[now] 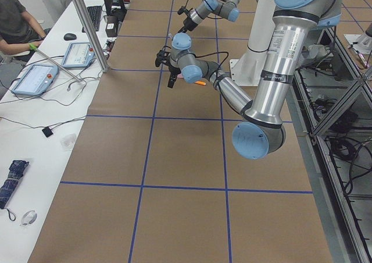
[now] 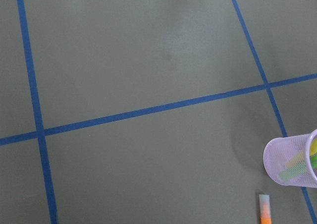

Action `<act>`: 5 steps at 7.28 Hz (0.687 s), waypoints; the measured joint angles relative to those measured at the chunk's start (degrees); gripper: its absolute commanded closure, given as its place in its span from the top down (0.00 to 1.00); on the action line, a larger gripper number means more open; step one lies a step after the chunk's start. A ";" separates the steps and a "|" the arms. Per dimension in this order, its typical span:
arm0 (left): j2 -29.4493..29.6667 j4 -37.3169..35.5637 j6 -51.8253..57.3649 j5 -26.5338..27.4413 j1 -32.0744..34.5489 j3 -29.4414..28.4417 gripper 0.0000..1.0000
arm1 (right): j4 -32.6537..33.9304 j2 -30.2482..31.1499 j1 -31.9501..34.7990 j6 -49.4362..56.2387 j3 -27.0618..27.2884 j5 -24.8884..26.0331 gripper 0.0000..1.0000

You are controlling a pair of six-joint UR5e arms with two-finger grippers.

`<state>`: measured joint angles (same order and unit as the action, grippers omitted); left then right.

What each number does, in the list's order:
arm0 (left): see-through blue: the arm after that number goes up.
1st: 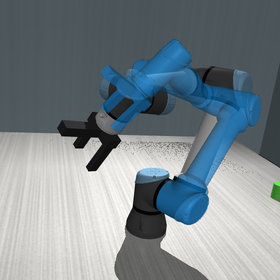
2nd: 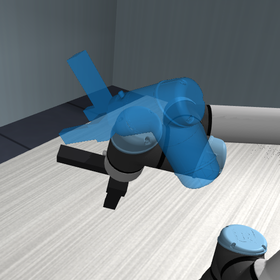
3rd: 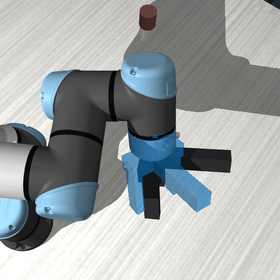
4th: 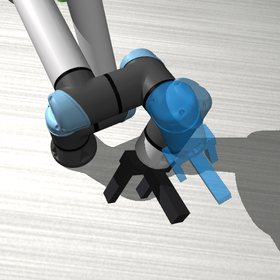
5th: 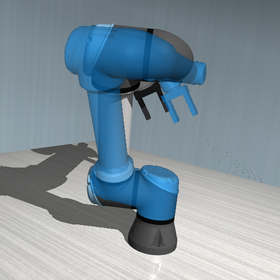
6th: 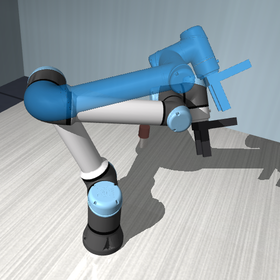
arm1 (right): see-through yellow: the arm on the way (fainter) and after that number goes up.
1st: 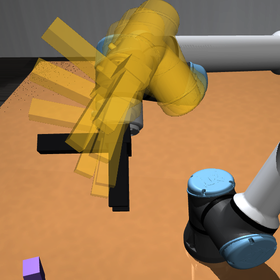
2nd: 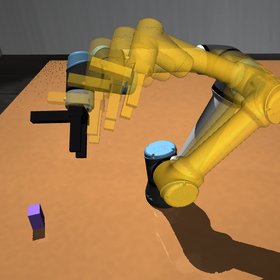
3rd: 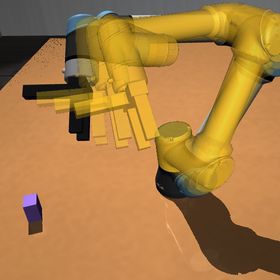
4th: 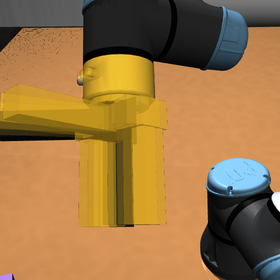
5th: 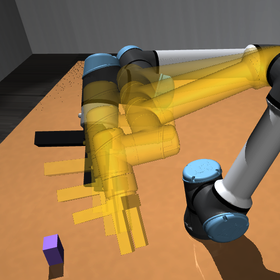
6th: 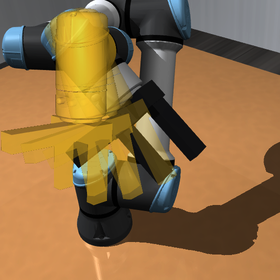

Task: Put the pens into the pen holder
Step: 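Lower the purple pen into the cup and open the right gripper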

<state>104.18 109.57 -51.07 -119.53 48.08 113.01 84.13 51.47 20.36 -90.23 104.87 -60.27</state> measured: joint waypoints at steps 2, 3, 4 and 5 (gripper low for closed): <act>0.03 0.03 0.00 0.00 0.00 -0.27 1.00 | -0.09 -2.58 -1.38 0.45 -3.41 2.00 0.00; 0.05 0.03 0.00 0.00 0.00 -0.30 1.00 | -0.10 -2.70 -2.20 0.54 -3.80 2.21 0.41; 0.08 0.03 0.00 0.00 0.00 -0.33 1.00 | -0.09 -2.57 -2.93 0.55 -3.92 2.30 0.92; 0.12 0.03 0.00 0.00 0.00 -0.33 1.00 | -0.03 -2.36 -3.57 0.52 -3.98 2.61 1.00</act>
<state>104.30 109.60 -51.06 -119.53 48.08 112.68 84.10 49.11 16.78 -89.71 100.90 -57.67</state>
